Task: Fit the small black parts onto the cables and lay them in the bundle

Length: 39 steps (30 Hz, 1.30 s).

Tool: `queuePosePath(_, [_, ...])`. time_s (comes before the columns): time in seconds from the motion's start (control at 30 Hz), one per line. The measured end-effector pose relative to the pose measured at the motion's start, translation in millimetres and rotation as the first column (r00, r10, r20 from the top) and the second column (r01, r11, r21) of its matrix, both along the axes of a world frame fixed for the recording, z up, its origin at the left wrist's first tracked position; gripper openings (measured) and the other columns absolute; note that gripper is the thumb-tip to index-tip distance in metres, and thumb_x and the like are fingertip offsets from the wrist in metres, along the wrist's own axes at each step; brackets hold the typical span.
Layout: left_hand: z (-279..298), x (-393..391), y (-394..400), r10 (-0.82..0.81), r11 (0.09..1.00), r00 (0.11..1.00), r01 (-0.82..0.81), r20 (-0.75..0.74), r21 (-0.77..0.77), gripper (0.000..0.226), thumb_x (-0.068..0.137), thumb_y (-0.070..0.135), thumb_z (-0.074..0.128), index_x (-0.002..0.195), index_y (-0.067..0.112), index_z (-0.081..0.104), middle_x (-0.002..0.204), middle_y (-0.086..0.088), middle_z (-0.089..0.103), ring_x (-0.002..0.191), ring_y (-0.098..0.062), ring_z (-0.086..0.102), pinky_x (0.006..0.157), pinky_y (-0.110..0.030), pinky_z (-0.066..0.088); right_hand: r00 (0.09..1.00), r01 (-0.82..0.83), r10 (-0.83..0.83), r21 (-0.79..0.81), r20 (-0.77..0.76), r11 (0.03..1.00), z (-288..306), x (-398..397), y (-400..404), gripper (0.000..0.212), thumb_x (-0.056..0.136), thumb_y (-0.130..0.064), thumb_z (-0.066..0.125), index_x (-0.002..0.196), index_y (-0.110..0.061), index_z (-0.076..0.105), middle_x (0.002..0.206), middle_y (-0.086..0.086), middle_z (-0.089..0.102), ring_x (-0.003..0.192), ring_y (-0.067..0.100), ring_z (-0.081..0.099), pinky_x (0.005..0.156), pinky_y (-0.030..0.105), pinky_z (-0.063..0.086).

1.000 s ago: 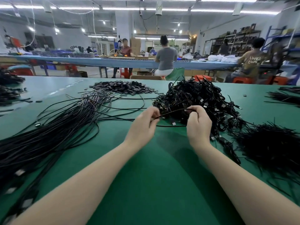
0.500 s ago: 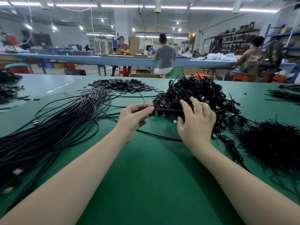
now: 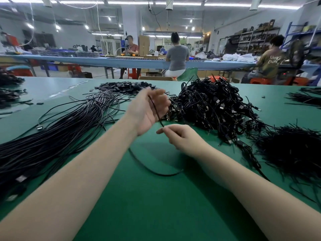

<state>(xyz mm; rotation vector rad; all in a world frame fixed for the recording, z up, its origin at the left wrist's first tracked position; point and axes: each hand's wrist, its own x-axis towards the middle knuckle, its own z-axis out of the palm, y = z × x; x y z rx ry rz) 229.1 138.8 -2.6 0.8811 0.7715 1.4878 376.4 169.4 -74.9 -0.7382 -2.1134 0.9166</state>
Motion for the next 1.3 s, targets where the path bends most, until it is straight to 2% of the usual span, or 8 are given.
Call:
queuePosePath(0.1, [19.7, -24.3, -9.1, -0.174, 0.984, 0.973, 0.176, 0.152, 0.001, 0.046, 0.102, 0.039, 0.031, 0.069, 0.021, 0.058, 0.047, 0.01, 0.046, 0.041, -0.003, 0.045, 0.041, -0.016, 0.029, 0.996, -0.084, 0.068, -0.305, -0.063, 0.949, 1.2, 5.6, 3.9, 0.031, 0.096, -0.039, 0.052, 0.077, -0.021, 0.069, 0.047, -0.012, 0.037, 0.043, 0.008, 0.037, 0.047, 0.021, 0.034])
queuePosePath(0.33, [7.8, -22.5, -19.9, -0.506, 0.862, 0.533, 0.282, -0.678, -0.422, 0.058, 0.101, 0.043, 0.027, 0.089, 0.016, 0.077, 0.093, -0.006, 0.075, 0.081, -0.016, 0.07, 0.068, -0.025, 0.049, 0.918, -0.016, -0.213, -0.567, -0.335, 0.824, 36.1, 14.1, 9.8, 0.036, 0.095, -0.041, 0.053, 0.068, -0.017, 0.054, 0.049, -0.007, 0.03, 0.04, 0.012, 0.031, 0.048, 0.023, 0.029])
queuePosePath(0.53, [16.3, -15.4, -4.6, -0.074, 0.995, 0.983, 0.063, -0.167, -0.072, 0.052, 0.105, 0.039, 0.022, 0.124, 0.009, 0.059, 0.113, -0.009, 0.069, 0.094, -0.018, 0.067, 0.086, -0.028, 0.05, 0.934, -0.336, 0.217, -0.484, -0.285, 0.808, 30.2, -7.4, -13.7, 0.028, 0.101, -0.028, 0.044, 0.086, -0.025, 0.068, 0.053, -0.009, 0.039, 0.043, 0.01, 0.036, 0.046, 0.02, 0.035])
queuePosePath(0.67, [41.7, -35.9, -23.2, -0.225, 0.971, 0.973, 0.221, 0.042, 0.09, 0.046, 0.099, 0.034, 0.036, 0.078, 0.018, 0.072, 0.061, 0.006, 0.064, 0.055, -0.009, 0.061, 0.052, -0.02, 0.048, 0.989, -0.144, 0.141, -0.429, -0.04, 0.892, 21.4, -1.6, -9.0, 0.031, 0.095, -0.038, 0.052, 0.078, -0.018, 0.068, 0.052, -0.007, 0.042, 0.048, 0.013, 0.04, 0.05, 0.022, 0.039])
queuePosePath(0.87, [28.5, -22.1, -31.3, -0.415, 0.91, 0.523, 0.249, -0.744, -0.333, 0.052, 0.102, 0.036, 0.031, 0.082, 0.012, 0.073, 0.068, -0.003, 0.07, 0.056, -0.014, 0.063, 0.052, -0.021, 0.043, 0.961, 0.22, -0.238, -0.135, -0.139, 0.966, 55.5, 6.8, 1.4, 0.045, 0.088, -0.046, 0.062, 0.052, -0.02, 0.053, 0.045, -0.01, 0.04, 0.042, 0.009, 0.036, 0.043, 0.02, 0.031])
queuePosePath(1.03, [25.2, -11.5, -11.3, -0.004, 0.998, 0.953, -0.017, -0.304, -0.067, 0.047, 0.105, 0.036, 0.029, 0.113, 0.006, 0.063, 0.099, -0.008, 0.073, 0.089, -0.018, 0.068, 0.067, -0.022, 0.057, 0.98, -0.126, 0.077, -0.268, -0.185, 0.955, 57.5, -9.5, -13.7, 0.037, 0.102, -0.03, 0.042, 0.072, -0.026, 0.064, 0.048, -0.013, 0.041, 0.041, 0.007, 0.033, 0.043, 0.021, 0.03])
queuePosePath(1.13, [37.2, -31.1, -14.6, -0.1, 0.992, 0.99, 0.092, 0.095, 0.089, 0.049, 0.104, 0.037, 0.031, 0.106, 0.008, 0.07, 0.09, -0.003, 0.074, 0.078, -0.013, 0.07, 0.063, -0.019, 0.054, 0.972, -0.229, 0.23, -0.458, -0.056, 0.859, 34.4, -7.3, -12.4, 0.031, 0.102, -0.034, 0.04, 0.087, -0.023, 0.065, 0.055, -0.009, 0.036, 0.046, 0.009, 0.033, 0.046, 0.019, 0.031])
queuePosePath(1.3, [39.0, -51.3, -23.9, -0.369, 0.921, 0.904, 0.386, -0.217, 0.044, 0.034, 0.097, 0.036, 0.045, 0.075, 0.019, 0.064, 0.047, 0.009, 0.047, 0.042, -0.003, 0.042, 0.046, -0.015, 0.028, 0.982, 0.19, -0.157, -0.478, 0.11, 0.858, 26.2, 9.2, 3.7, 0.037, 0.089, -0.048, 0.059, 0.071, -0.016, 0.052, 0.048, -0.007, 0.031, 0.038, 0.009, 0.027, 0.039, 0.016, 0.026])
